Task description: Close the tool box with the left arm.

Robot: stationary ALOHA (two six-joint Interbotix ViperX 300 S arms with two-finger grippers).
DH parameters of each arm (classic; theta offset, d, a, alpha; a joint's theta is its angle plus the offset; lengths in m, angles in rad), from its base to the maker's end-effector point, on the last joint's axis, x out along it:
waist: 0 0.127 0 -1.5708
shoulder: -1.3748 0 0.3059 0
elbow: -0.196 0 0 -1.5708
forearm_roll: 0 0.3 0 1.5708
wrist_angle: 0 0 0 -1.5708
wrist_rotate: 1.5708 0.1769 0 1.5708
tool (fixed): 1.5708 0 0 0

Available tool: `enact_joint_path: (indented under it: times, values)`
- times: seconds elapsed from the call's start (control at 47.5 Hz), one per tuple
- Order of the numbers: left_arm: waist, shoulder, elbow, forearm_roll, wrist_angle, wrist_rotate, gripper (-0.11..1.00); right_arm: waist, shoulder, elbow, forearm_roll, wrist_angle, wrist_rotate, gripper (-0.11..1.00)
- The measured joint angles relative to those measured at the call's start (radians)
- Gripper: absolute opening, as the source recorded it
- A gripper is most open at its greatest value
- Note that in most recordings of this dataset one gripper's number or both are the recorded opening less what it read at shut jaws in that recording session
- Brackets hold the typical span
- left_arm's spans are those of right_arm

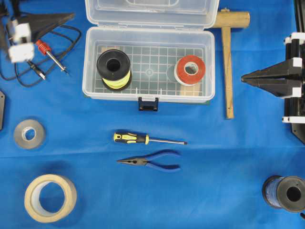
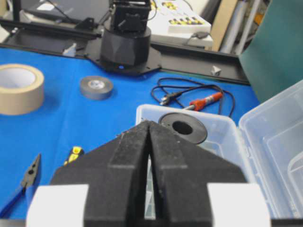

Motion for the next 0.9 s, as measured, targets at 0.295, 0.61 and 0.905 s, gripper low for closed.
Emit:
enact_joint_path:
  times: [0.295, 0.61, 0.905]
  values:
    - [0.143, 0.262, -0.187, 0.003, 0.138, 0.115, 0.89, 0.000, 0.015, -0.002, 0.000, 0.005, 0.000, 0.00]
    - [0.253, 0.526, -0.428, 0.005, 0.236, 0.244, 0.91, 0.000, 0.051, 0.000, 0.000, 0.005, 0.000, 0.00]
    - [0.307, 0.704, -0.520, 0.003, 0.276, 0.247, 0.91, -0.002, 0.066, 0.003, 0.000, 0.005, 0.000, 0.00]
